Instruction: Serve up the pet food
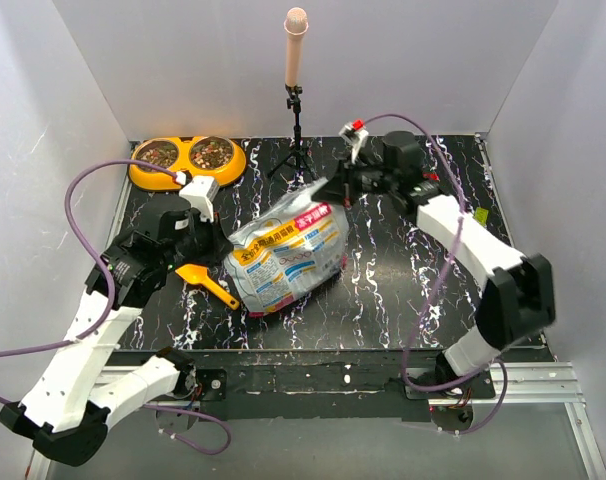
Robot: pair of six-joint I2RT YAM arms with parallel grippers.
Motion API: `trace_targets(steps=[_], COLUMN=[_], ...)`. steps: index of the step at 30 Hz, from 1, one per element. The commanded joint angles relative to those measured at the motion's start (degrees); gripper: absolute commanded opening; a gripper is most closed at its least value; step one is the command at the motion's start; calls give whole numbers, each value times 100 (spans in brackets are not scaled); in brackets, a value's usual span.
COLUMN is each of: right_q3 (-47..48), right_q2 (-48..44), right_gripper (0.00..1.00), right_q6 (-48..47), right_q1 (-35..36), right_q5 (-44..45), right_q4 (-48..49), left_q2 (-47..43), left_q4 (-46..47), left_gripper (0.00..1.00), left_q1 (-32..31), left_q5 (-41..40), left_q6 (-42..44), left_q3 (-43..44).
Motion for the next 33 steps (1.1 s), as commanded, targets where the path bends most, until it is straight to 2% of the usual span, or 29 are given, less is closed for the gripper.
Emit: trace_targets(steps=[1,4,5,6,8,9,10,11,14,18,23,27,30,33], right_q3=[-274,-624,-887,-1090,-1127,-988,-725,-348,488,920,1684,2282,2765,2741], right_q2=[-1814,-2501,-2764,-2993,-3249,-3267,-3198,-3049,-2636,-2345,-1555,-896,-456,-419], right_gripper=[1,1,6,15,42,65,78,80,83,86,88,86,84,83], right_q6=[-770,-1229,-1395,-1527,-1877,-2097,-2674,-2984,-3908,-4480,-5254,-5614,-5931,-6002], right_q1=[-420,-429,-429,-429,-411,-342,-210,52,922,1582,2172,2392,2515,2708], right_q5=[1374,1769,1796,1866,1919,1902,1832,2014,3163,3790,3923,3616,3238,3123], right_q4=[-1017,-2074,-2215,-2391,-2908,-3224,-3723,-4302,-5300,-5021,-5222,-5512,-6108,-6391], left_q2=[-270,72,160,213,310,363,459,521,601,469,285,118,-50,-190], left_q4=[921,1563,1757,1906,1970,1856,1664,1462,1117,1196,1117,968,871,818], left_gripper=[0,0,0,0,0,0,0,0,0,0,0,0,0,0], left_q1=[10,27,28,19,28,28,28,19,19,19,19,19,19,10], left_q5=[-488,547,908,1155,1508,1614,1737,1842,2115,2405,2704,2775,2784,2626], left_q6=[-133,147,348,472,849,1034,1254,1438,1932,2064,2117,2319,2582,2758], left_q3=[-383,-507,-533,-586,-569,-499,-377,-262,-42,-147,-50,-129,-243,-296])
